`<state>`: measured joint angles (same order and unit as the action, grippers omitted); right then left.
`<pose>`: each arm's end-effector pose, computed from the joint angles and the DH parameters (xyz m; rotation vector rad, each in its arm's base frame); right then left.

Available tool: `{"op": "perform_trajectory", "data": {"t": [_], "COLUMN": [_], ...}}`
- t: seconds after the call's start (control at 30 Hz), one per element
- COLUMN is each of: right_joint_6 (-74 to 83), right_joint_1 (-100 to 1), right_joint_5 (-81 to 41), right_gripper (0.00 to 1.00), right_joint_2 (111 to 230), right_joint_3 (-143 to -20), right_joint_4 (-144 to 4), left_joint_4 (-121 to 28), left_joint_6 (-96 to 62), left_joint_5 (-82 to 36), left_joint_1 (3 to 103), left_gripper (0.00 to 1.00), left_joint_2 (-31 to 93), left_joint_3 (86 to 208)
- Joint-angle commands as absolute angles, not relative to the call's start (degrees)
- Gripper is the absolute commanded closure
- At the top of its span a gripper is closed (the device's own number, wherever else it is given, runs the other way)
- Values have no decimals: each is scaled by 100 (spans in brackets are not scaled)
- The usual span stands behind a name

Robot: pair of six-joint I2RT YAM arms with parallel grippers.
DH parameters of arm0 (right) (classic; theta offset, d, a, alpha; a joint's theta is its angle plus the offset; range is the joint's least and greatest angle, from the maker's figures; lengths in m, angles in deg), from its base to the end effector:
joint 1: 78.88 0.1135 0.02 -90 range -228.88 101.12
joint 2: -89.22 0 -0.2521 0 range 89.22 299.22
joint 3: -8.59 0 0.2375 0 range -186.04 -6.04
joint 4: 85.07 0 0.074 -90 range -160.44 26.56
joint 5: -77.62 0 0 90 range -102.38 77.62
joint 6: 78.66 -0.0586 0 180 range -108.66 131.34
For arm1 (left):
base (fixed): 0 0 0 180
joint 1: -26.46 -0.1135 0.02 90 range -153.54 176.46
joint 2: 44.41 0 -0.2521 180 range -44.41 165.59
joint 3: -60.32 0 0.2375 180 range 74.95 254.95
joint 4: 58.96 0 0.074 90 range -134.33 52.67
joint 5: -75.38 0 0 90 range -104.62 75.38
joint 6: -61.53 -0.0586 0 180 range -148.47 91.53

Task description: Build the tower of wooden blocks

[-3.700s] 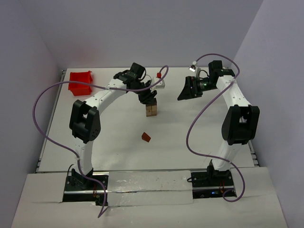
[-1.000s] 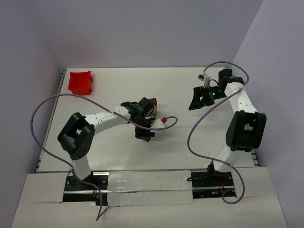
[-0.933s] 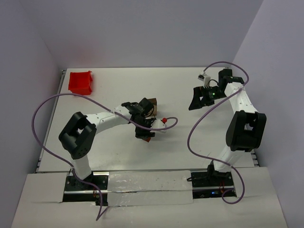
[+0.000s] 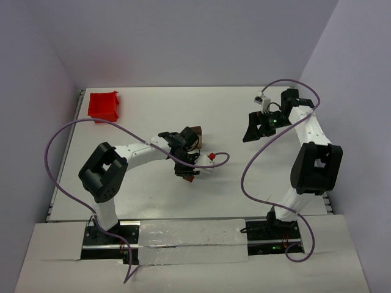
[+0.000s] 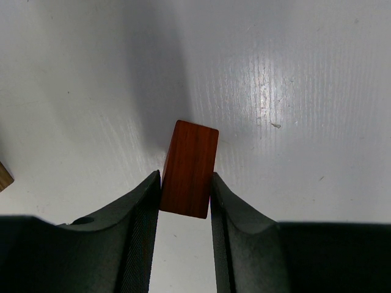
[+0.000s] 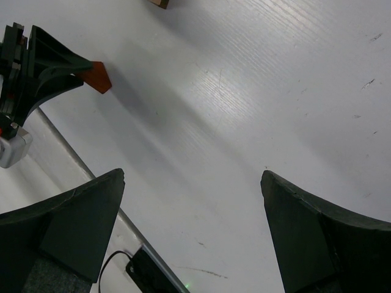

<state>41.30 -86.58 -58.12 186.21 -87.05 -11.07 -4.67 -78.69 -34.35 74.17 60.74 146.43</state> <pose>0.3199 -0.0009 0.2470 -0.6173 2.4335 0.8968 0.2192 -0.2703 0.1556 2.1636 1.7883 -0.4789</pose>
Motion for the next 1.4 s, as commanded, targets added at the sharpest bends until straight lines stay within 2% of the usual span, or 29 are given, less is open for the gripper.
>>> {"op": "perform_trajectory", "data": {"t": [0.0, 0.13, 0.43, 0.57, 0.73, 0.87, 0.93, 0.97, 1.23, 1.37], "right_joint_6": [4271, 4291, 4298, 4298, 4362, 4425, 4498, 4534, 4604, 4636], "right_joint_1": [-8644, -8644, -8644, -8647, -8651, -8652, -8648, -8644, -8454, -8098], "right_joint_5": [-5870, -5879, -5918, -5932, -5914, -5892, -5879, -5876, -5600, -5376], "right_gripper": [0, 0, 0, 0, 0, 0, 0, 0, 2, 2], "right_joint_2": [18485, 18493, 18520, 18525, 18473, 18380, 18287, 18184, 16548, 15951], "right_joint_3": [-8778, -8762, -8769, -8778, -8778, -8786, -8788, -8762, -8225, -8055], "right_joint_4": [-997, -988, -988, -979, -981, -1010, -1060, -1142, -2679, -3423], "left_joint_4": [-452, -433, -367, -360, -335, -246, -101, 25, 379, 805], "left_joint_6": [-8015, -8015, -8050, -8068, -8037, -7903, -7760, -7668, -6291, -5890], "left_joint_5": [-3519, -3548, -3629, -3612, -3598, -3624, -3740, -3882, -4565, -5140], "left_joint_1": [7454, 7454, 7454, 7454, 7454, 7454, 7454, 7451, 7354, 6846], "left_gripper": [59, 50, 50, 55, 68, 81, 96, 99, 100, 100], "left_joint_2": [6220, 6213, 6206, 6224, 6239, 6225, 6179, 6127, 4828, 4410], "left_joint_3": [14693, 14721, 14778, 14752, 14777, 14860, 15023, 15123, 15580, 16067]}}
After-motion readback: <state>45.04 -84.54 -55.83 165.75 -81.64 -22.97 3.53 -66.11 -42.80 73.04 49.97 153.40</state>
